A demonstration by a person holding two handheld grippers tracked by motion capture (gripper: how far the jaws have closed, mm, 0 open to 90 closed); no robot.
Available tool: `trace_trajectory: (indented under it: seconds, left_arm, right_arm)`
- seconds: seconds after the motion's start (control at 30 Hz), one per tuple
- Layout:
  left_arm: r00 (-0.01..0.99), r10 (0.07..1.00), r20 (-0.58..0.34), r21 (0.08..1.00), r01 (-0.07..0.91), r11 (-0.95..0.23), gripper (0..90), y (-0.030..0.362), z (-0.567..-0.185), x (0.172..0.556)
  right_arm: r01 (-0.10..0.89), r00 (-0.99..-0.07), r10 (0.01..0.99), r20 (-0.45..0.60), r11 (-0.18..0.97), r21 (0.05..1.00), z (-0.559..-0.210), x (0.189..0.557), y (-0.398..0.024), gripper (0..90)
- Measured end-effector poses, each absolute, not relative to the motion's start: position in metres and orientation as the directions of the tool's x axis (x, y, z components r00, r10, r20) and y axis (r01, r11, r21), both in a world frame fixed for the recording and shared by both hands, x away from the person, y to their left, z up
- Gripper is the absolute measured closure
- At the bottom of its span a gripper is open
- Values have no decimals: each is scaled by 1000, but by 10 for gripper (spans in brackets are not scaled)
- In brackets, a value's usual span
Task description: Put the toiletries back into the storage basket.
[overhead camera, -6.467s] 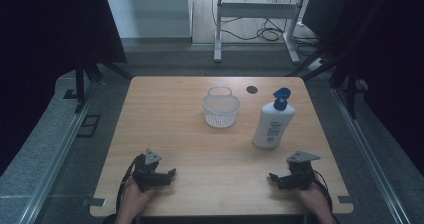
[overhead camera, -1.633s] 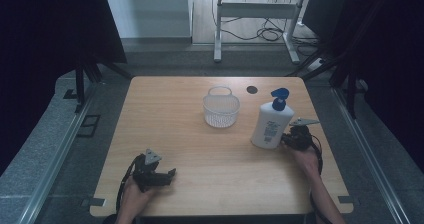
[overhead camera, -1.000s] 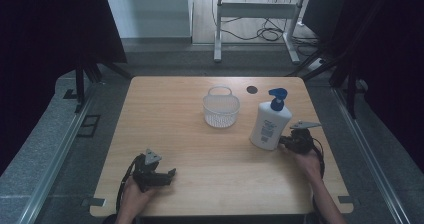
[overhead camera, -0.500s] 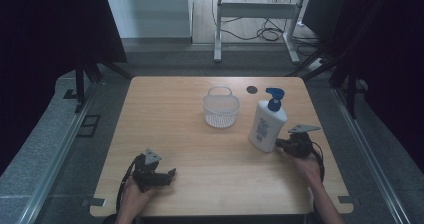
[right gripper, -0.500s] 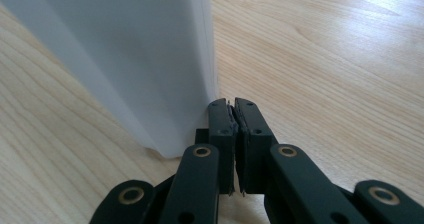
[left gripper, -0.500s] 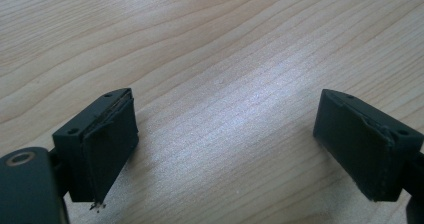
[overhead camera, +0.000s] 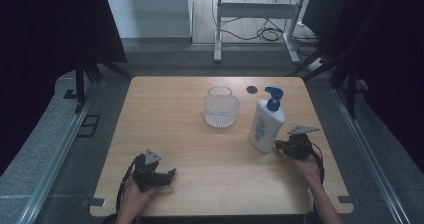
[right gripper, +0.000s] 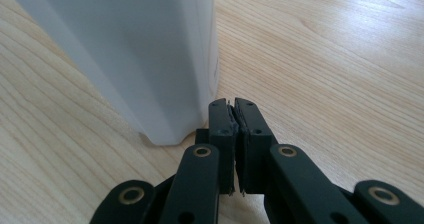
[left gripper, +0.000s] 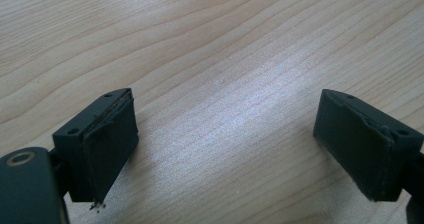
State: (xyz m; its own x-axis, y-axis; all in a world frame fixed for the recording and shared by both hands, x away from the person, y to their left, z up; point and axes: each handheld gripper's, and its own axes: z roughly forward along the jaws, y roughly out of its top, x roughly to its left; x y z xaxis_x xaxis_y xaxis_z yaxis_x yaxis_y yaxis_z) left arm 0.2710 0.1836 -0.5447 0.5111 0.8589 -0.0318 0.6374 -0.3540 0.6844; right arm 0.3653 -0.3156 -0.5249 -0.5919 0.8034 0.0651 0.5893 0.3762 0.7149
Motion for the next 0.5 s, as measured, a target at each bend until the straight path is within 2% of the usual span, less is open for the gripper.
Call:
trace_trajectory:
  seconds: [0.23,0.5]
  left_arm:
    - [511,859,-33,685,637,-353,102,184,-545,271]
    - [512,859,-31,683,638,-356,102,184,-545,271]
  right_arm:
    - [591,-582,810,68,363,720,-521,358,-322,811]
    - [594,-578,812,79,352,723,-514,347,-325,690]
